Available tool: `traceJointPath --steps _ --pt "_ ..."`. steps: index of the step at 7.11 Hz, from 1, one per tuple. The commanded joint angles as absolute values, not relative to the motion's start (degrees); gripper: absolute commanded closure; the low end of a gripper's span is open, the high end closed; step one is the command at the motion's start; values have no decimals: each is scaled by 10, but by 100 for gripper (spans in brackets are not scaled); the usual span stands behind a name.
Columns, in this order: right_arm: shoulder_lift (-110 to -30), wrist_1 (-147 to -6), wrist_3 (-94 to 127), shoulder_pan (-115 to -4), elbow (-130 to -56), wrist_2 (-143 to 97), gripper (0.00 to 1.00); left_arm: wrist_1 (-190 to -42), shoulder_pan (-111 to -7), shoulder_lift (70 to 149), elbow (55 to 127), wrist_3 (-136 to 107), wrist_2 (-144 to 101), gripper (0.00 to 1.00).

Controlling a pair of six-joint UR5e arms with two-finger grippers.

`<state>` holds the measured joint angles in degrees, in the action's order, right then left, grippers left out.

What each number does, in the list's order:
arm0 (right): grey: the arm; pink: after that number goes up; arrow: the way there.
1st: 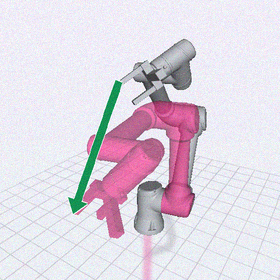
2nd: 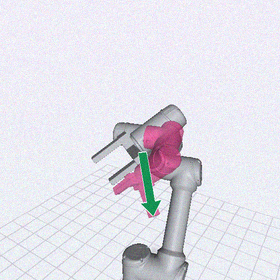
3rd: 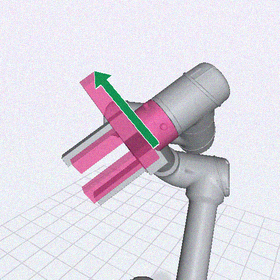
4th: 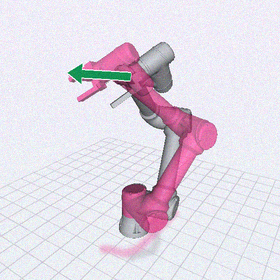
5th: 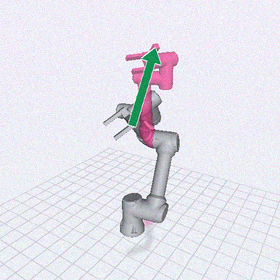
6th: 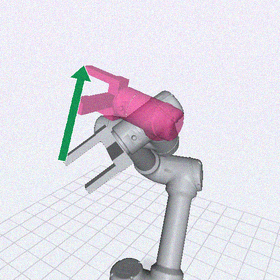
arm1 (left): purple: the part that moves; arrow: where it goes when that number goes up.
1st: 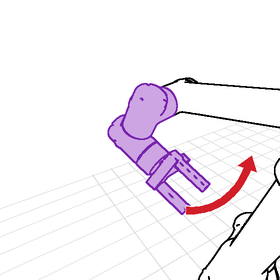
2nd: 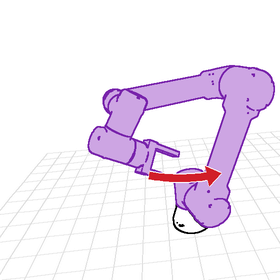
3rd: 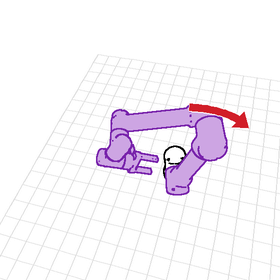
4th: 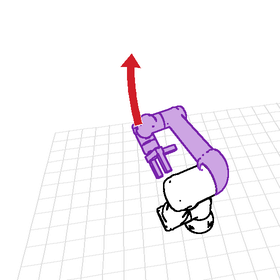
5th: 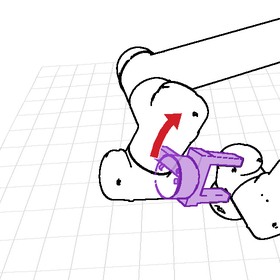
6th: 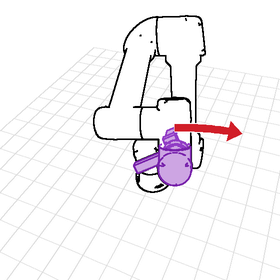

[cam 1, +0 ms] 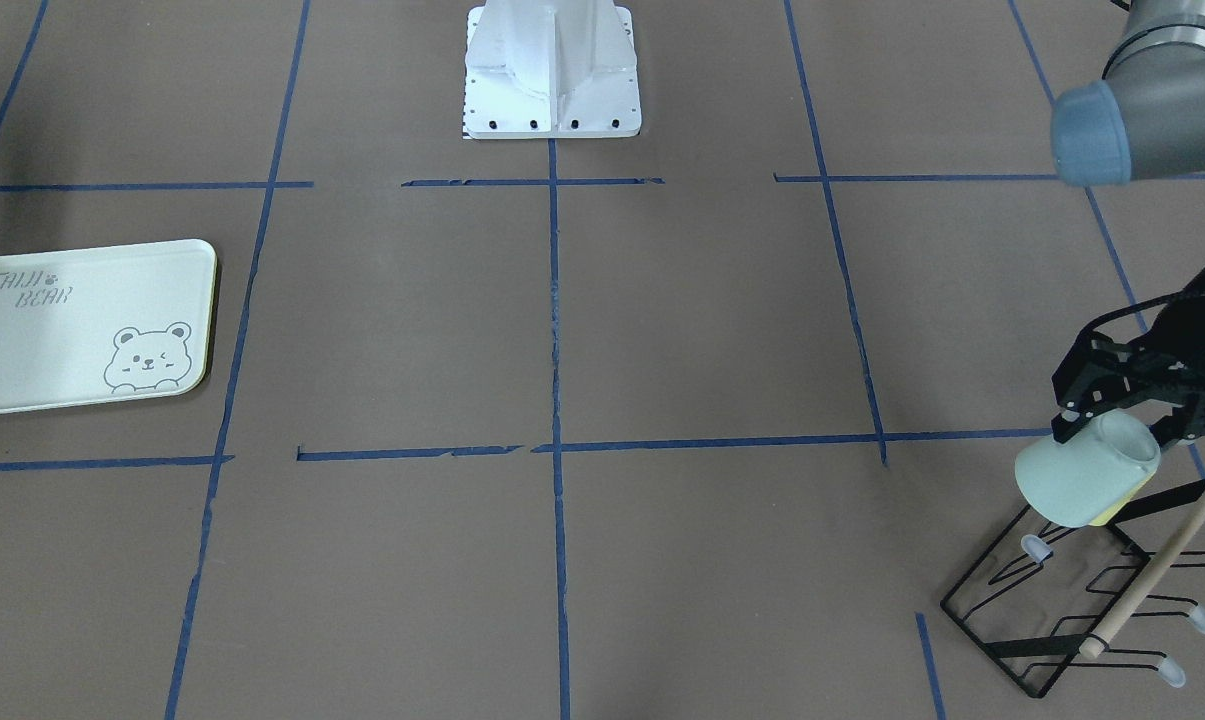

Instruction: Left arm grabs green cup and hands to right arm on tray

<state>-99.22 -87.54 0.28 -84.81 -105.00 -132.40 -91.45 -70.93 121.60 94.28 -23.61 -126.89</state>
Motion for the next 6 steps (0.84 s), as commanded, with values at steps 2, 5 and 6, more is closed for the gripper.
traceJointPath --steps 2,5,6 --pt "-942 -861 31 -808 -1064 -1352 0 -1030 -629 1175 999 -482 -1267 57" --pt "-883 -630 408 -711 -1060 -1363 0 -1305 -571 1078 1015 -722 -1264 57" --pt "-862 -536 543 -674 -1060 -1363 0 -1364 -560 1076 1016 -801 -1263 57"
